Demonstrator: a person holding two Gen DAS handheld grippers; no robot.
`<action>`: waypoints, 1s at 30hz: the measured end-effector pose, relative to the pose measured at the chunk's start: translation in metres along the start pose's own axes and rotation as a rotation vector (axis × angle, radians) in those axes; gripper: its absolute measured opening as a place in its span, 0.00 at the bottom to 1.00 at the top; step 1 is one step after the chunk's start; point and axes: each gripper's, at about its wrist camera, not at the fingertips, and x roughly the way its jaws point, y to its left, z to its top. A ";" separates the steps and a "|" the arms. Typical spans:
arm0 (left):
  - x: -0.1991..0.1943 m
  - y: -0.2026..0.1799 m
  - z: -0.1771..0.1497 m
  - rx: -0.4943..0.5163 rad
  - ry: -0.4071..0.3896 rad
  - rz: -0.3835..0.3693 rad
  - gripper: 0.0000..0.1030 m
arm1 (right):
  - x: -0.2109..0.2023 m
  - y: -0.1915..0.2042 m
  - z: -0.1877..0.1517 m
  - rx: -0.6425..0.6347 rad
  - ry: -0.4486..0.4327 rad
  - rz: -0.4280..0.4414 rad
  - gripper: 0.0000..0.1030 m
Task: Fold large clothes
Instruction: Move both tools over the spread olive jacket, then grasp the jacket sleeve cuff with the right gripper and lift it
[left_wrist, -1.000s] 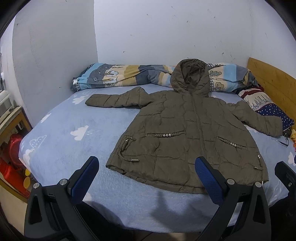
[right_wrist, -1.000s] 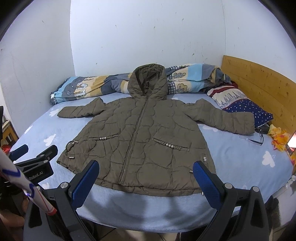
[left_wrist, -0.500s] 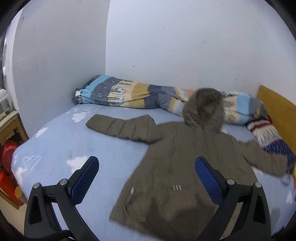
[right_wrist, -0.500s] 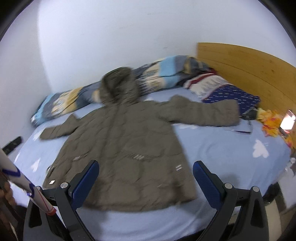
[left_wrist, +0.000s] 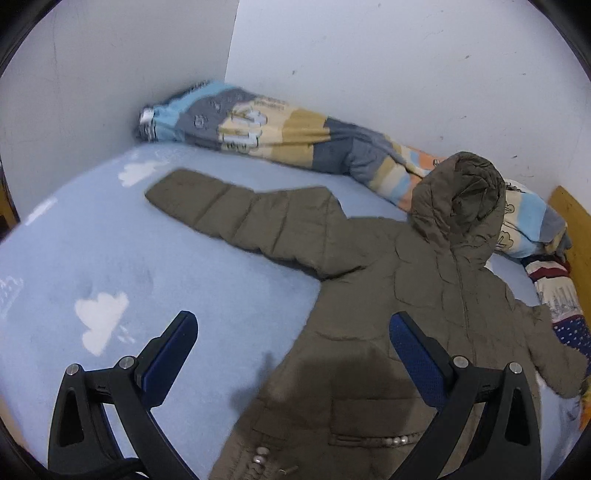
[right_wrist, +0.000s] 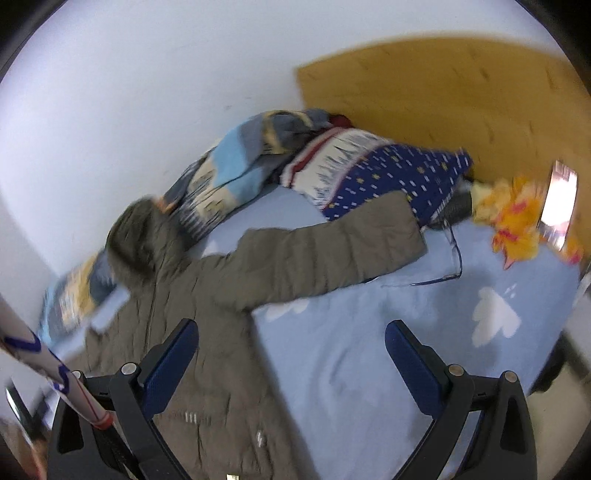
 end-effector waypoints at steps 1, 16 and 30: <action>0.003 -0.002 0.000 -0.001 0.011 -0.016 1.00 | 0.012 -0.015 0.011 0.044 0.007 -0.001 0.99; 0.016 -0.034 -0.012 0.173 -0.016 0.028 1.00 | 0.175 -0.178 0.060 0.401 0.069 -0.045 0.76; 0.026 -0.038 -0.019 0.186 -0.002 0.042 1.00 | 0.247 -0.194 0.061 0.368 0.129 -0.112 0.43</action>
